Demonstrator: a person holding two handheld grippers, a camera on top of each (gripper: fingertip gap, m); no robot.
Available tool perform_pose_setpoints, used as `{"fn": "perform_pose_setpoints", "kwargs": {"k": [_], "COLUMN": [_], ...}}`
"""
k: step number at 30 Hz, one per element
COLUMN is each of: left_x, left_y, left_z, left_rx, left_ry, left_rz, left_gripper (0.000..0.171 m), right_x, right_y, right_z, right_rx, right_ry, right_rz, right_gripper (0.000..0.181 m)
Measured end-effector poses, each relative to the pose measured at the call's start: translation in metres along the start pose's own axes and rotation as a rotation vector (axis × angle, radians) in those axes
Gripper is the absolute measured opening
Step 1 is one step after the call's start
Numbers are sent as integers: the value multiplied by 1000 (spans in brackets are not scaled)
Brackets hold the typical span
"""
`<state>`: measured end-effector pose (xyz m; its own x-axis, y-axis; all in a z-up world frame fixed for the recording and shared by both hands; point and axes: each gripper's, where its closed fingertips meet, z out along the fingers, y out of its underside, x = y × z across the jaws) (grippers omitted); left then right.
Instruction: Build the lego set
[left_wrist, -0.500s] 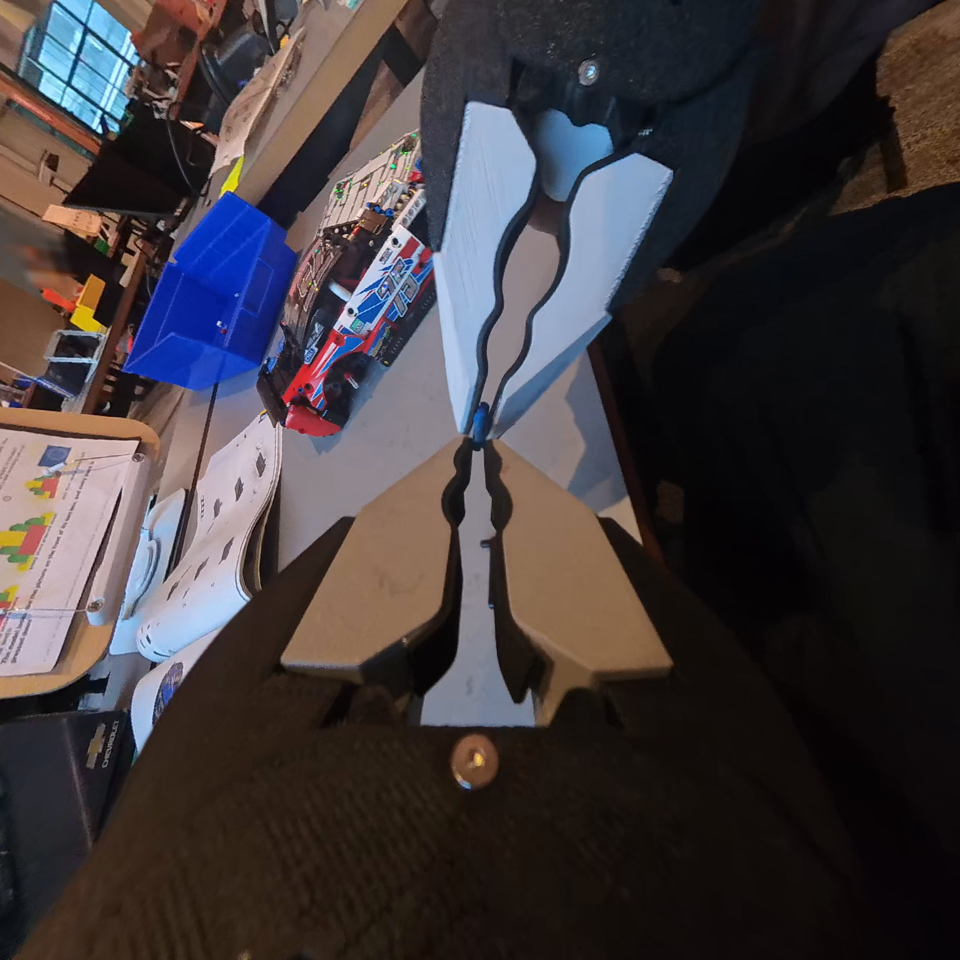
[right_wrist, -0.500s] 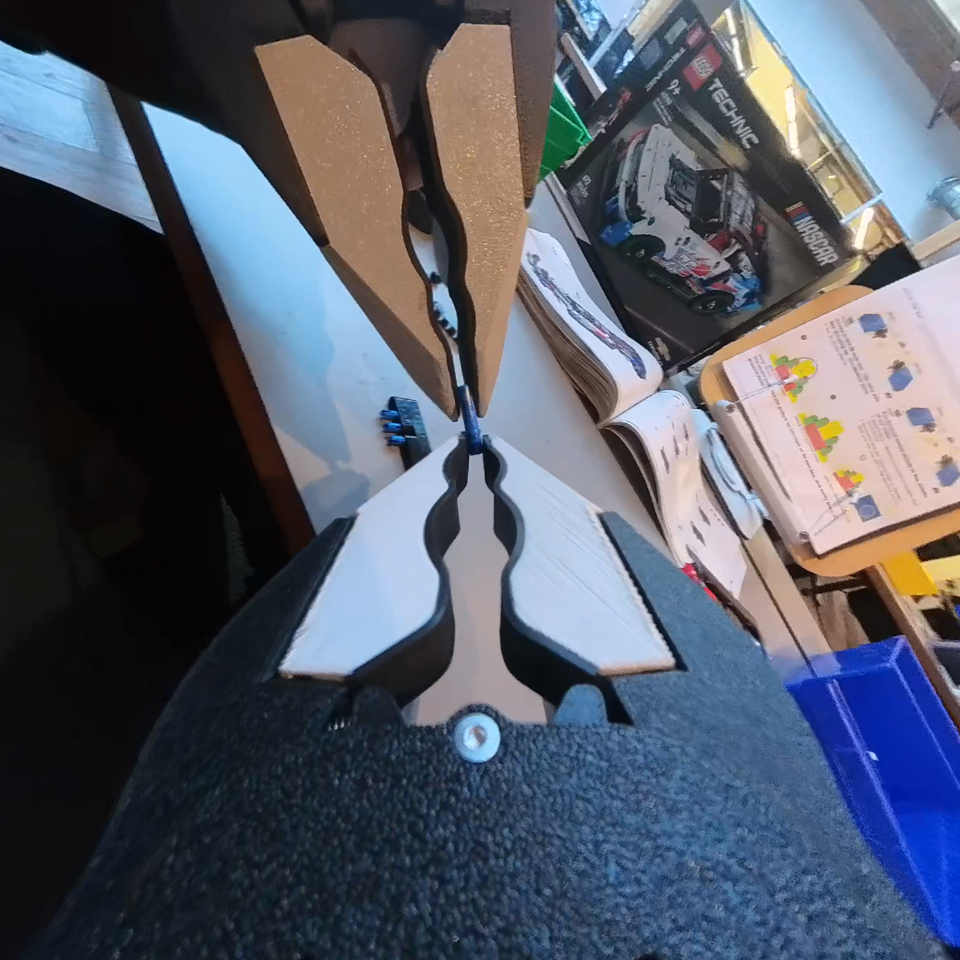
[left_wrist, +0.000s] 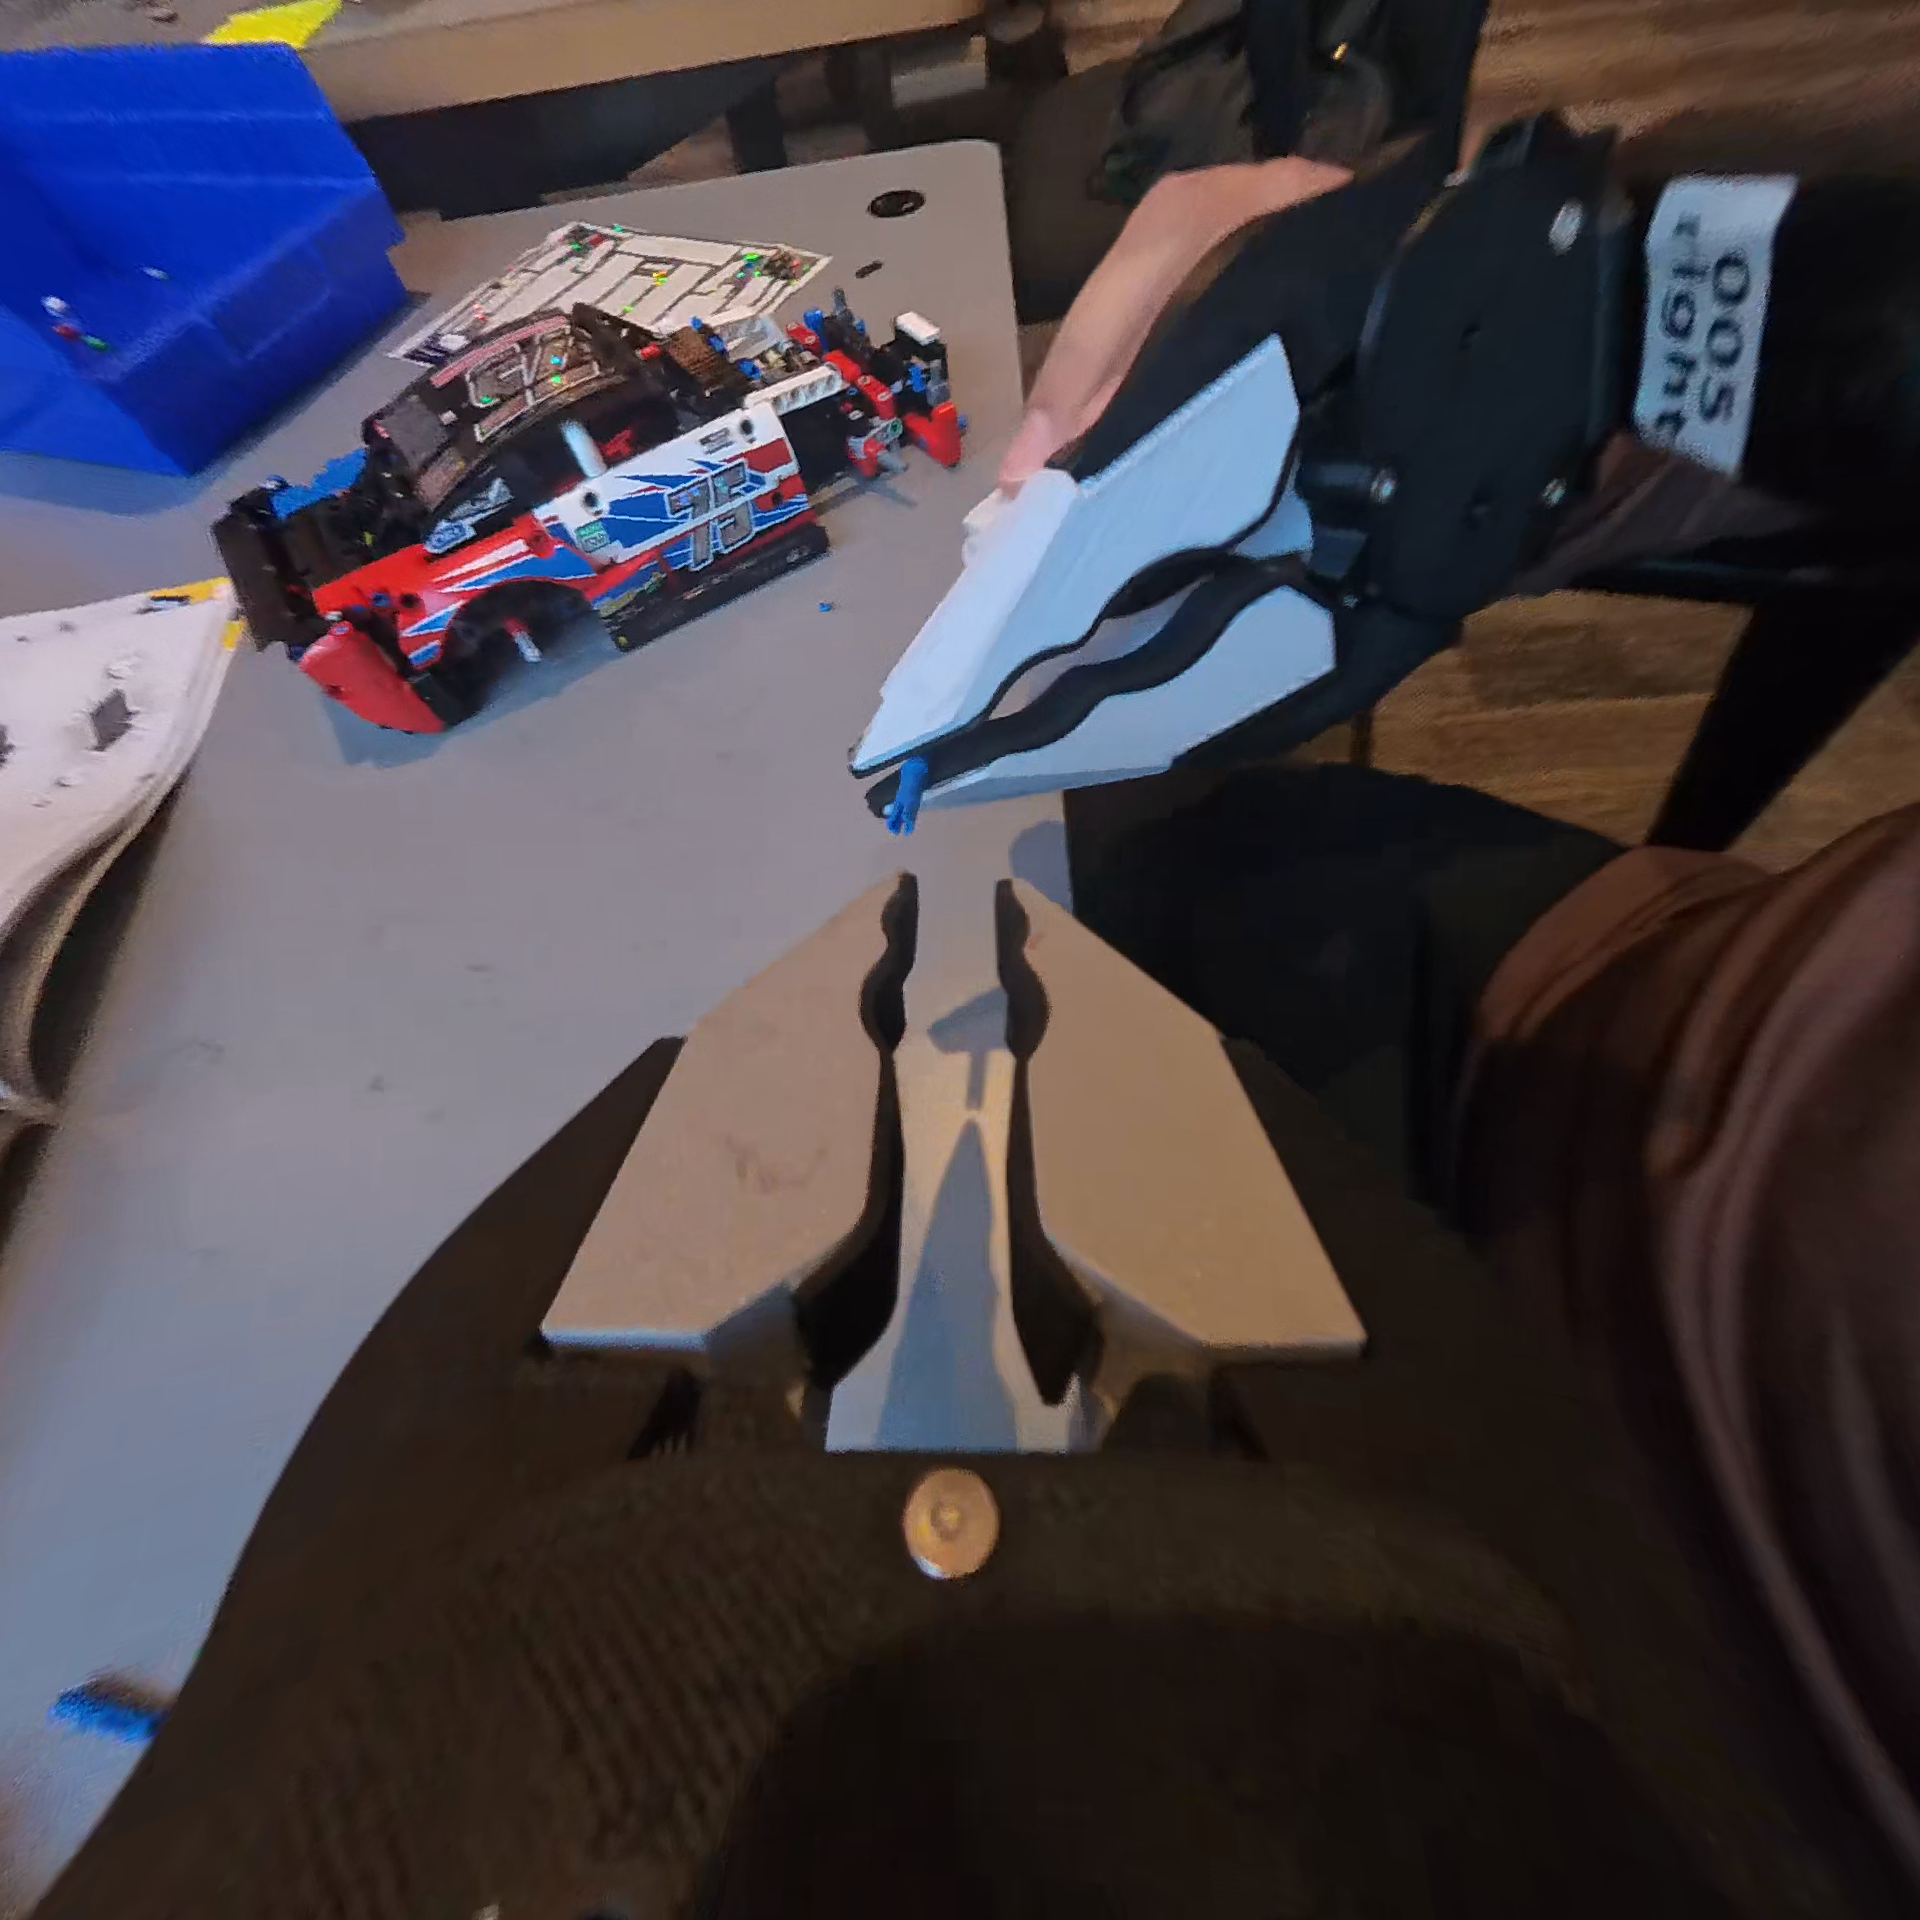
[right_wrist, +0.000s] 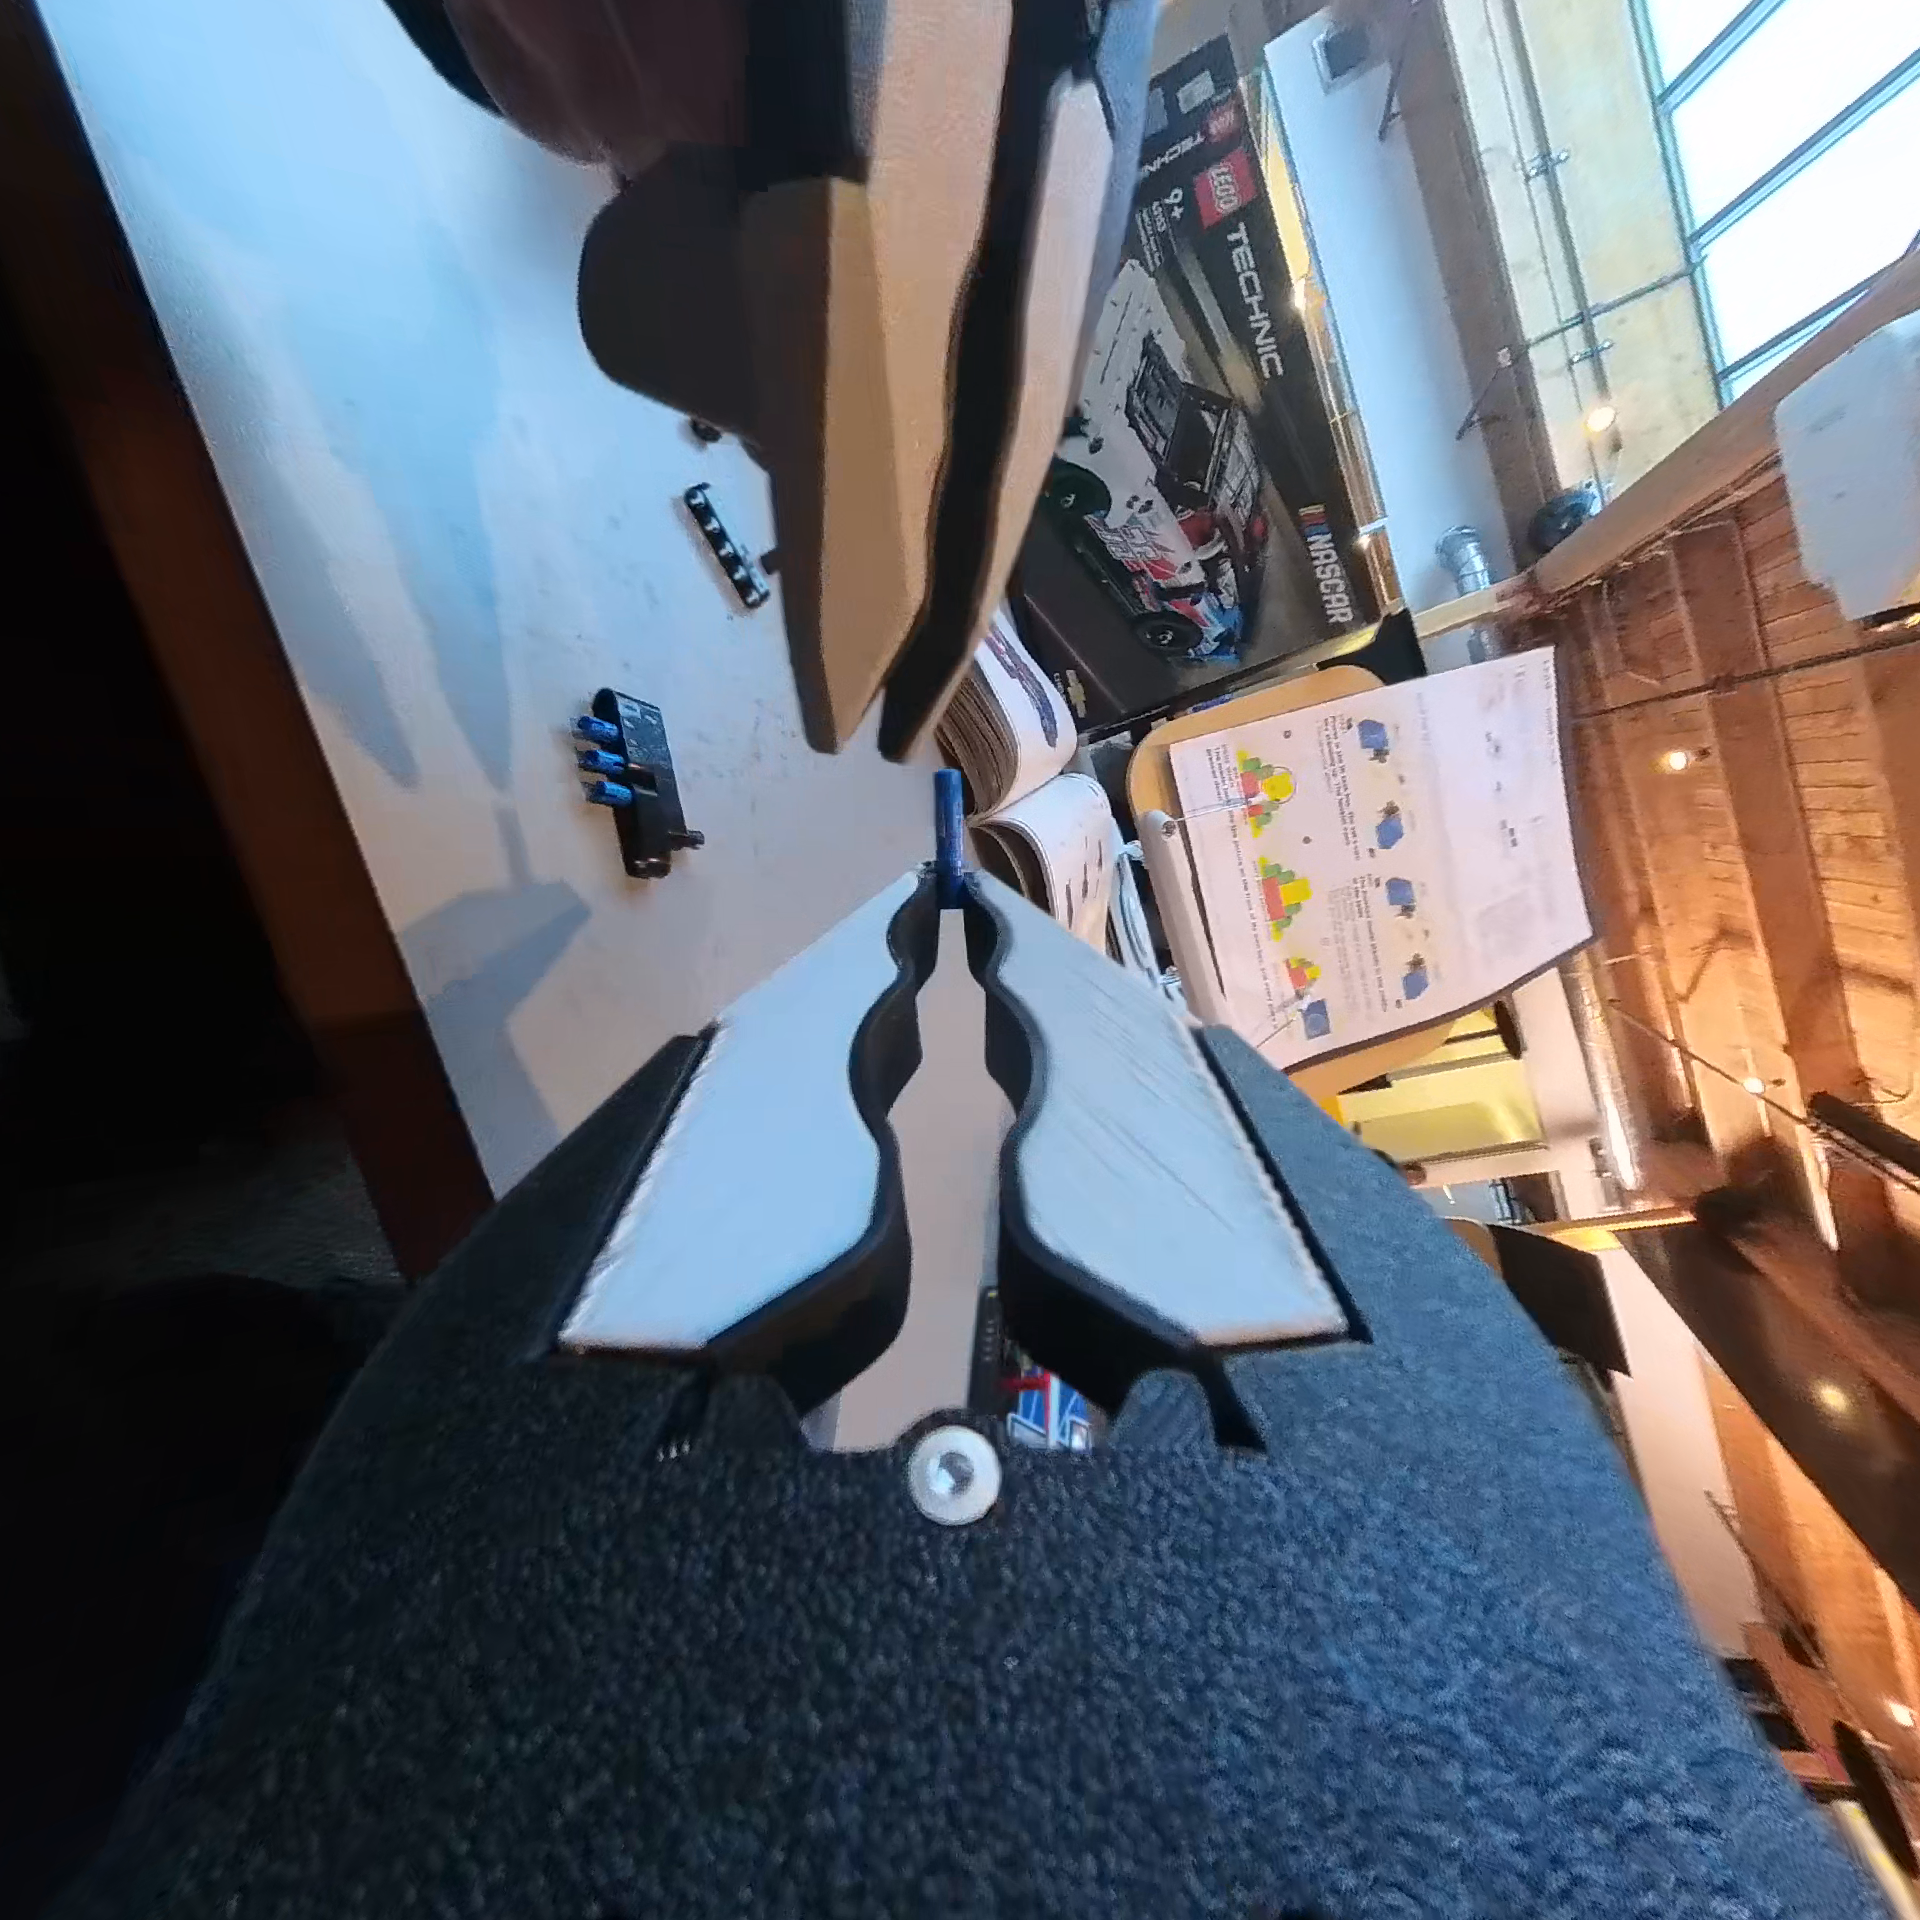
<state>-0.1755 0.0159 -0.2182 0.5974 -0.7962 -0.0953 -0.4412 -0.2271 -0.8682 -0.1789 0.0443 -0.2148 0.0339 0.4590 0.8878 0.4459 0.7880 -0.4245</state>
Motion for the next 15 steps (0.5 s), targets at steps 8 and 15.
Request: {"fn": "perform_pose_setpoints", "kwargs": {"k": [8,15], "left_x": [-4,-4], "left_y": [-6,-8], "left_z": [-1,0], "left_rx": [49,57], "left_ry": [-40,-48], "left_rz": [6,11], "left_gripper": [6,5], "right_x": [-5,-4], "right_y": [-11,-8], "right_z": [-1,0], "right_rx": [13,0], "right_ry": [7,14], "right_rz": [-71,-76], "right_gripper": [4,4]}}
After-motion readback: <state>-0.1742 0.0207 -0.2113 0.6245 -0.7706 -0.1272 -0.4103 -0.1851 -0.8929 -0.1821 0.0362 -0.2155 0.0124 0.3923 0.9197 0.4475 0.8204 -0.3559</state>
